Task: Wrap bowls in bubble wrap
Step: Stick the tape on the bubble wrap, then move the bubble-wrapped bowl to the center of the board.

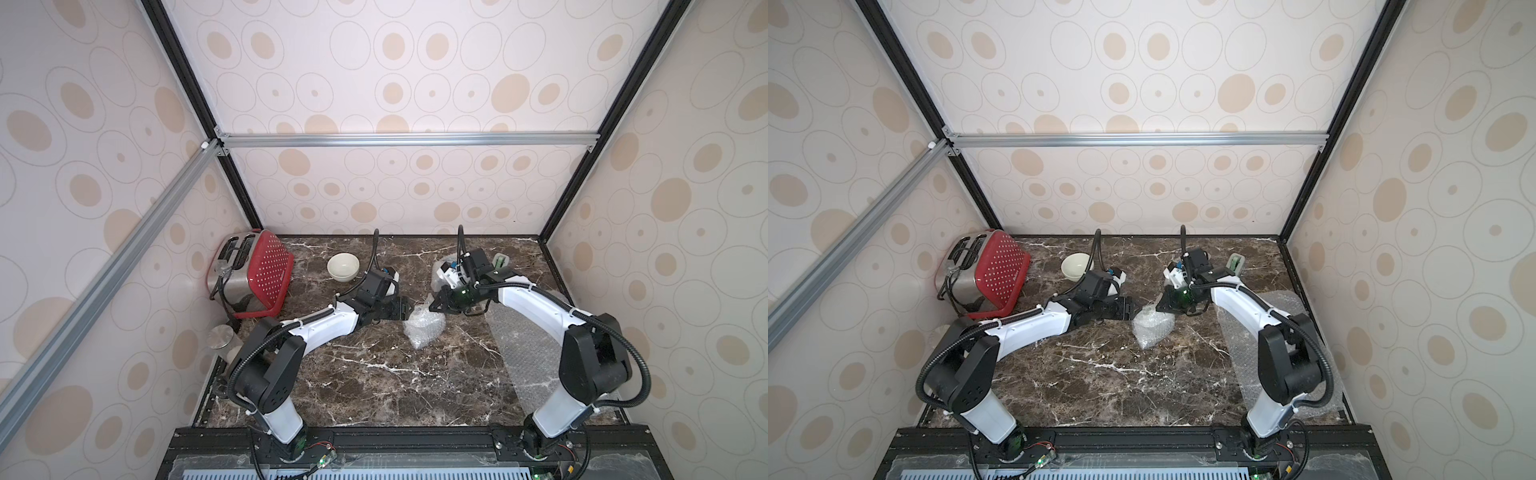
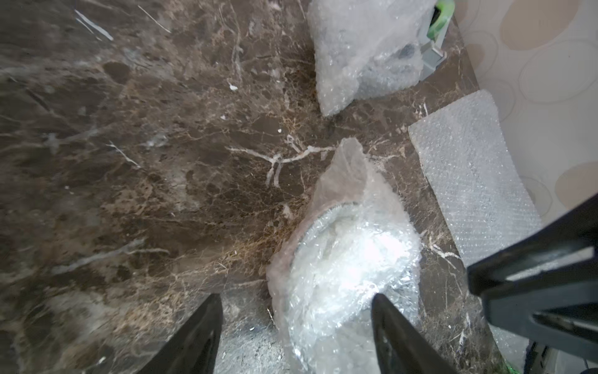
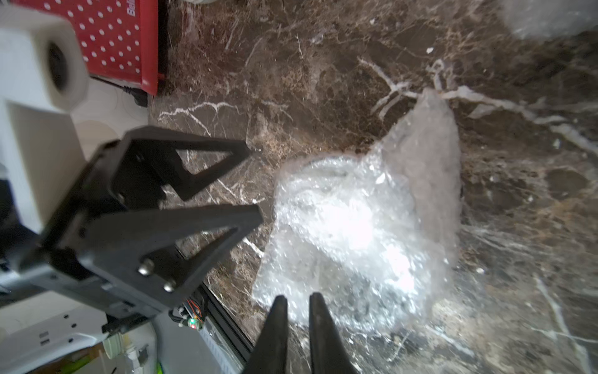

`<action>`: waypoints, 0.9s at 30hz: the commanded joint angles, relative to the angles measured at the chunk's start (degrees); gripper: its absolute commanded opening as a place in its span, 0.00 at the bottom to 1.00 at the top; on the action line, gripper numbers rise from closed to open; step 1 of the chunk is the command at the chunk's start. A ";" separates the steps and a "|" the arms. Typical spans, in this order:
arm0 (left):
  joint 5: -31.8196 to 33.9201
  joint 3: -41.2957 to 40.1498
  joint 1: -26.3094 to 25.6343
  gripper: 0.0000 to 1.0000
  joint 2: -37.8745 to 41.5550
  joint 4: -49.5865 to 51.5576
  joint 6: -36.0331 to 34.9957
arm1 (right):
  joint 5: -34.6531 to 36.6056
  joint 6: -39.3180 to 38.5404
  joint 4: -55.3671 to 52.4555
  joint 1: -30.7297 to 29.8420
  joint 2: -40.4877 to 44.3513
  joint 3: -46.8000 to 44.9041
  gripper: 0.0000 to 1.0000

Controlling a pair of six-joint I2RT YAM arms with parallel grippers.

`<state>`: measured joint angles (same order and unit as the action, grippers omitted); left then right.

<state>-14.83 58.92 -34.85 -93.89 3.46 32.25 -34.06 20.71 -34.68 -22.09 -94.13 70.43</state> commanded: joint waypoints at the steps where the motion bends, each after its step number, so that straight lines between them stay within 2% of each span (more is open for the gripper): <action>1: 3.78 -2.61 0.15 0.74 4.57 2.42 0.61 | -0.63 -0.47 -2.32 0.28 3.35 -5.06 0.26; 8: 5.27 -12.51 4.22 0.75 10.29 -2.38 5.64 | -1.94 1.07 1.46 -2.13 8.27 -15.67 0.33; 14: 7.23 -16.43 5.71 0.75 13.17 -4.52 7.93 | -0.74 4.25 8.52 -5.27 4.62 -19.70 0.34; 20: 7.04 -16.11 5.69 0.75 13.12 -4.58 8.15 | 2.32 8.53 18.45 -6.36 -1.83 -18.07 0.34; 27: 7.32 -16.14 5.75 0.75 13.38 -3.64 7.48 | 5.79 9.08 20.56 -6.39 -7.78 -12.38 0.34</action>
<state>-8.58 41.80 -29.23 -81.73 -0.19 39.42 -30.59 28.29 -17.28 -28.29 -100.05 55.59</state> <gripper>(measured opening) 0.747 0.338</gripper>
